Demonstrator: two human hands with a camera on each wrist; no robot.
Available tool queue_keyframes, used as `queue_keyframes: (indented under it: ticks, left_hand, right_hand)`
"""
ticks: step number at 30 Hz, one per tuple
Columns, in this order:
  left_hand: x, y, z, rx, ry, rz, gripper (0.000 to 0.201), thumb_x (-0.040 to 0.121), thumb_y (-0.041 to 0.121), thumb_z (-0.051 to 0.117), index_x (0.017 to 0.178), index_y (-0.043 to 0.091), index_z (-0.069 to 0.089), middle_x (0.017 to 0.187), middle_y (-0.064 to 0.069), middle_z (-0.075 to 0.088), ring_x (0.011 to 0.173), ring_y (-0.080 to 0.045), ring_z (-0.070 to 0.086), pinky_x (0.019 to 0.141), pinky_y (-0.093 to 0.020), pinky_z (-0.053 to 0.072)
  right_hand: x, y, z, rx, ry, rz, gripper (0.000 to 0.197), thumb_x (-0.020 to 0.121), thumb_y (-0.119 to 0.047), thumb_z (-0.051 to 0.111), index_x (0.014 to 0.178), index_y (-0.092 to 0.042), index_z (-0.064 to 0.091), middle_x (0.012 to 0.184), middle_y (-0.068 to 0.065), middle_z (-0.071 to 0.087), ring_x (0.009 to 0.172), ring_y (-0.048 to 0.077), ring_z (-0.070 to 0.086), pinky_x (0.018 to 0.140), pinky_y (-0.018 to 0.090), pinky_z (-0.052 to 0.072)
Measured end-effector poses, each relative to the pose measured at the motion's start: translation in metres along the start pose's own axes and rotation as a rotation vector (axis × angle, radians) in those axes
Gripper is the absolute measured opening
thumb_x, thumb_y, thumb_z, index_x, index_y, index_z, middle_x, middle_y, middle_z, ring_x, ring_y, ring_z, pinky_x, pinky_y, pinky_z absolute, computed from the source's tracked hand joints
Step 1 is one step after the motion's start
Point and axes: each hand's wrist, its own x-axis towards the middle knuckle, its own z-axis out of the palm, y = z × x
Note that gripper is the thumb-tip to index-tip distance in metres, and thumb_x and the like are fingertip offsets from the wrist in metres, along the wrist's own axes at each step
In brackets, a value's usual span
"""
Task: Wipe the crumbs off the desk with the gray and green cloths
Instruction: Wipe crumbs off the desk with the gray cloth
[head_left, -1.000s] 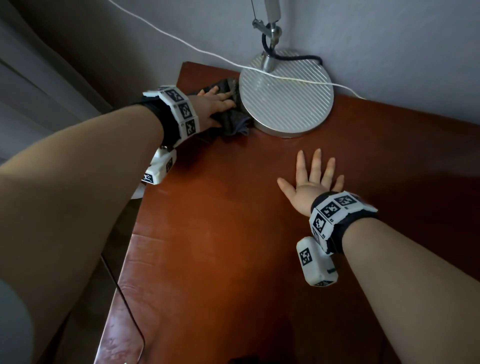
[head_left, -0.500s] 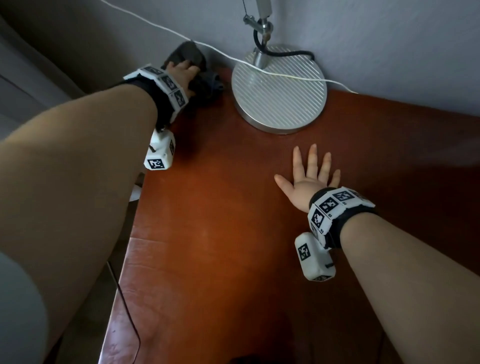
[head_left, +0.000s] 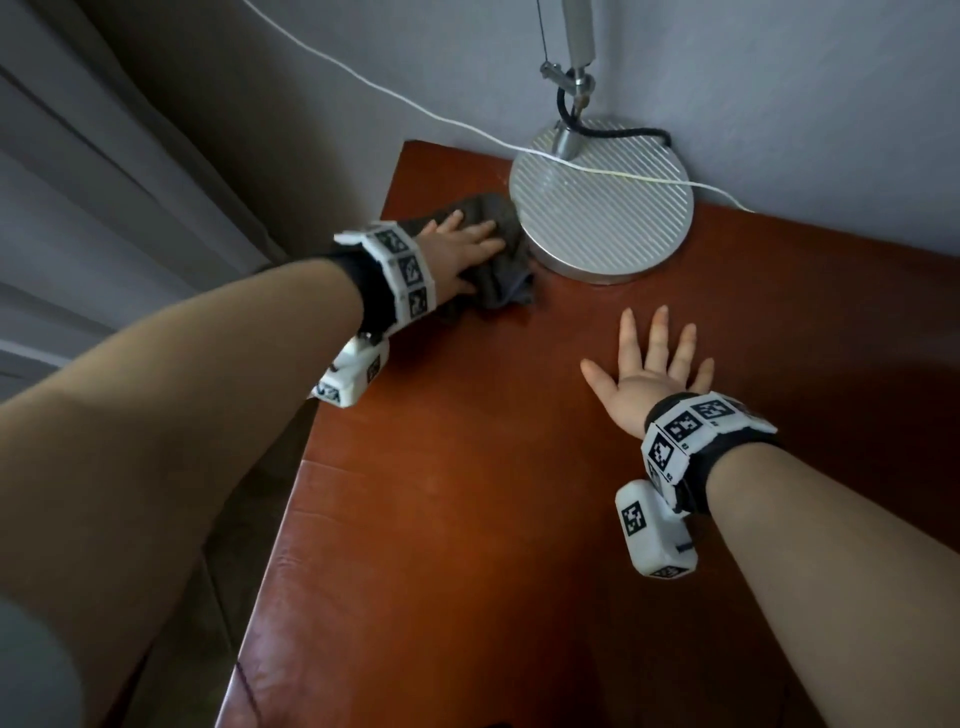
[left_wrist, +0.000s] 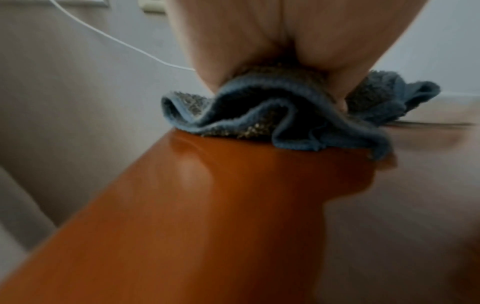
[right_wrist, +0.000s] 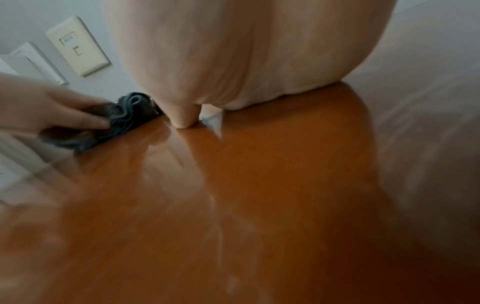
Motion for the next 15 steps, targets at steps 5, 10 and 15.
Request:
queue_keyframes:
  ticks: [5, 10, 15]
  left_hand:
    - [0.028, -0.017, -0.024, -0.019, 0.013, -0.006, 0.066, 0.095, 0.014, 0.048, 0.149, 0.015, 0.011, 0.158, -0.004, -0.002, 0.144, -0.032, -0.003, 0.115, -0.048, 0.004]
    - [0.045, -0.036, -0.034, 0.009, 0.008, 0.075, 0.066, 0.093, 0.008, 0.050, 0.148, 0.012, 0.015, 0.158, -0.003, 0.000, 0.145, -0.029, -0.004, 0.115, -0.044, 0.001]
    - [0.066, -0.038, -0.051, 0.046, 0.032, 0.064, 0.069, 0.091, 0.006, 0.054, 0.147, 0.007, 0.015, 0.157, -0.008, 0.003, 0.143, -0.037, 0.002, 0.114, -0.043, 0.008]
  right_hand:
    - [0.002, 0.000, 0.002, 0.001, 0.007, 0.009, 0.073, 0.090, -0.066, 0.011, 0.142, -0.033, -0.028, 0.151, 0.001, -0.034, 0.141, 0.030, -0.027, 0.114, 0.051, -0.010]
    - [0.004, -0.001, 0.005, -0.001, 0.022, 0.018, 0.072, 0.089, -0.066, 0.009, 0.142, -0.034, -0.028, 0.151, 0.001, -0.035, 0.141, 0.030, -0.026, 0.114, 0.052, -0.010]
    - [0.004, -0.001, 0.005, -0.004, 0.014, 0.023, 0.072, 0.090, -0.066, 0.008, 0.141, -0.033, -0.030, 0.150, 0.001, -0.037, 0.141, 0.031, -0.027, 0.113, 0.052, -0.011]
